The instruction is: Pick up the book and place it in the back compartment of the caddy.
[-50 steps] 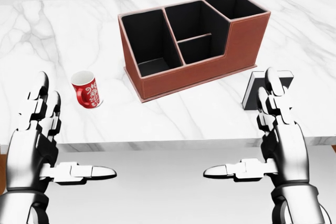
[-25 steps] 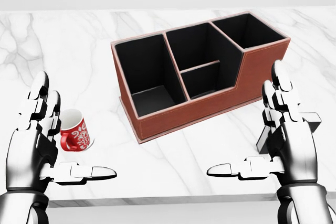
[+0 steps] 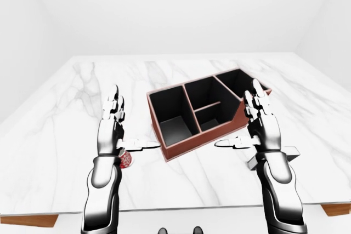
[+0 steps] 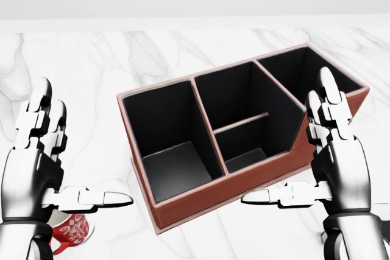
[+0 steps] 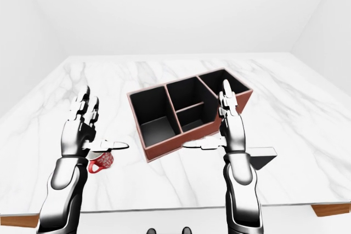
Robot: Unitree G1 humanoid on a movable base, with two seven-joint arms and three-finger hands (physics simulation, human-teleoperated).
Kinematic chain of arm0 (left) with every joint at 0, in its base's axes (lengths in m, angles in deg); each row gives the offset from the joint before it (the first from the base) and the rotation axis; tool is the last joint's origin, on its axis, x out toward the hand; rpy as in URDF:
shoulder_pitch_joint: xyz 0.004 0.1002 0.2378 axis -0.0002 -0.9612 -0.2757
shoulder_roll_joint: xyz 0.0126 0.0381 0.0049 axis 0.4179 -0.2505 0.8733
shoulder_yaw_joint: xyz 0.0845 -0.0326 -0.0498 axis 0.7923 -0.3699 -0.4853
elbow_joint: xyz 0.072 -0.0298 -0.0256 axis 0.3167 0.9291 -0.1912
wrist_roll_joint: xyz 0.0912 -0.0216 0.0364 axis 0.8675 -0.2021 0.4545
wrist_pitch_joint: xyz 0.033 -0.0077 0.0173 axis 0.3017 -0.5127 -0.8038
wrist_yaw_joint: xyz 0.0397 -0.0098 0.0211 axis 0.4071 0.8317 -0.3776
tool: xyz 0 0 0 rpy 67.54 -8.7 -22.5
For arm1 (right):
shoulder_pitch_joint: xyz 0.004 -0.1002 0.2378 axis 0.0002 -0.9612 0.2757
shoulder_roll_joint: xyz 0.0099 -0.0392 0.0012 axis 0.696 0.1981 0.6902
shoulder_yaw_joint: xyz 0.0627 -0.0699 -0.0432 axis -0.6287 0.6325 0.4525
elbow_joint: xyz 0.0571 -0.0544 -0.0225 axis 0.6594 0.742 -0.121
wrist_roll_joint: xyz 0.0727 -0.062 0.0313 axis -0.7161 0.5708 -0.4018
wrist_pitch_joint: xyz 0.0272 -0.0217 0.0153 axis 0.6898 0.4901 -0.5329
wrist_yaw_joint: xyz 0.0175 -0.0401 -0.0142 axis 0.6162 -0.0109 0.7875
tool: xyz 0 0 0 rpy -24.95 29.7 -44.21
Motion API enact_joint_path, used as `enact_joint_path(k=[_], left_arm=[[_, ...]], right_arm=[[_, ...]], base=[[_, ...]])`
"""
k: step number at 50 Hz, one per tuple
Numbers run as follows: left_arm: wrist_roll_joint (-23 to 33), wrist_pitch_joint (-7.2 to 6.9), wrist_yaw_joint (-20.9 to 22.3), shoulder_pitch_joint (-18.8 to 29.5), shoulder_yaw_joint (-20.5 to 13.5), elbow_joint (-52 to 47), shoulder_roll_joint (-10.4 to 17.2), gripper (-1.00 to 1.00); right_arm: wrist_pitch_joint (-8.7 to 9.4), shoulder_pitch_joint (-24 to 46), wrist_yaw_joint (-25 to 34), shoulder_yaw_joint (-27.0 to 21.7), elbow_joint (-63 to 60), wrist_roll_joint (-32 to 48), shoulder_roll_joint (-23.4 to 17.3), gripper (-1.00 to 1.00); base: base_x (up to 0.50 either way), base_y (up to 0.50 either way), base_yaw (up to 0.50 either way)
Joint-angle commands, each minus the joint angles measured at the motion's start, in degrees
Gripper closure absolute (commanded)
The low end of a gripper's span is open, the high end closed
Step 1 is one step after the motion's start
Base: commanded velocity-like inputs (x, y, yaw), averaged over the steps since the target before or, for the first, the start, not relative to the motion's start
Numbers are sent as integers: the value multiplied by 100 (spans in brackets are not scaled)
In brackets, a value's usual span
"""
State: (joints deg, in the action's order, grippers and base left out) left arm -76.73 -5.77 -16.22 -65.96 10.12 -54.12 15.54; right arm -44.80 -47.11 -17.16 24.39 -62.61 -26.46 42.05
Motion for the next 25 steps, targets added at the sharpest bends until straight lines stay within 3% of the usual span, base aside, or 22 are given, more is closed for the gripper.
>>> enact_joint_path(k=[1,8,25], left_arm=[[-6,0,2,8,-17,-92,3,-100],[-6,0,3,13,-21,-115,3,-100],[4,0,3,-3,-11,-148,3,-100]], right_arm=[[0,-6,11,5,-68,19,0,-100],[0,64,-86,11,-64,93,5,-100],[0,42,-112,58,-118,179,2,-100]], base=[[50,0,0],[42,0,0],[0,0,0]])
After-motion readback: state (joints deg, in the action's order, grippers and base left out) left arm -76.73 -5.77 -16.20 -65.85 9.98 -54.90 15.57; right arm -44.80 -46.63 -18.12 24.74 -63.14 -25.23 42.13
